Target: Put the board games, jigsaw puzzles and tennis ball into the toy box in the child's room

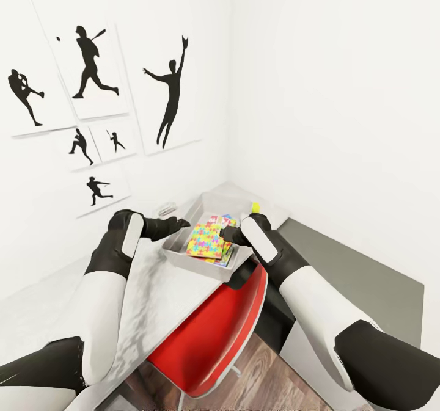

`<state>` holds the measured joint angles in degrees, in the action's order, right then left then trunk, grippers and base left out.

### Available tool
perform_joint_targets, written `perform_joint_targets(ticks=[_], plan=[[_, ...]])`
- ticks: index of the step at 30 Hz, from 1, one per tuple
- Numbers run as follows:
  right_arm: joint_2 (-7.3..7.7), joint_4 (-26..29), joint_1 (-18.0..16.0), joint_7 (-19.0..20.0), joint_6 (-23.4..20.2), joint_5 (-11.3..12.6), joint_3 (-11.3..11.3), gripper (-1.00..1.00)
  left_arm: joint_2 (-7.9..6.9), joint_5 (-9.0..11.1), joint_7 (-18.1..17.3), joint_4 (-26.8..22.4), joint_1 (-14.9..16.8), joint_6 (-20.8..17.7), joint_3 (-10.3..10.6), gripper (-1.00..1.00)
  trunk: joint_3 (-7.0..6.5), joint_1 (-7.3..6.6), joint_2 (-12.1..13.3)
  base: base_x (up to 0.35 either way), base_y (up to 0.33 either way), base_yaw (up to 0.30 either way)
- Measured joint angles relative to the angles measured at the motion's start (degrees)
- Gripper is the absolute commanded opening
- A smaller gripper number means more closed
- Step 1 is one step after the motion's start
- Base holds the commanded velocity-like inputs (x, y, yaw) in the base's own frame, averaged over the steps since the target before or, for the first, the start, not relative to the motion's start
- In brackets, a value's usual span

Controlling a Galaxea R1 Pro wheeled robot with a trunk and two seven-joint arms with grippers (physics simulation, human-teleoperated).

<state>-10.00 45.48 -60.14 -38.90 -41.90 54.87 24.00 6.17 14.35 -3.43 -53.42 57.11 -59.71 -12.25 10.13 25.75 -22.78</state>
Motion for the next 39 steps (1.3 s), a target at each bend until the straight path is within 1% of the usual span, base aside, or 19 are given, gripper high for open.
perform_joint_targets(ticks=[39], plan=[[0.00,0.1,0.0,0.0,0.1,0.0,0.0,1.00,-0.09,0.0,0.0,0.0,0.0,0.0,0.0,1.00,3.68,0.00,0.0,0.000,0.000,0.000]])
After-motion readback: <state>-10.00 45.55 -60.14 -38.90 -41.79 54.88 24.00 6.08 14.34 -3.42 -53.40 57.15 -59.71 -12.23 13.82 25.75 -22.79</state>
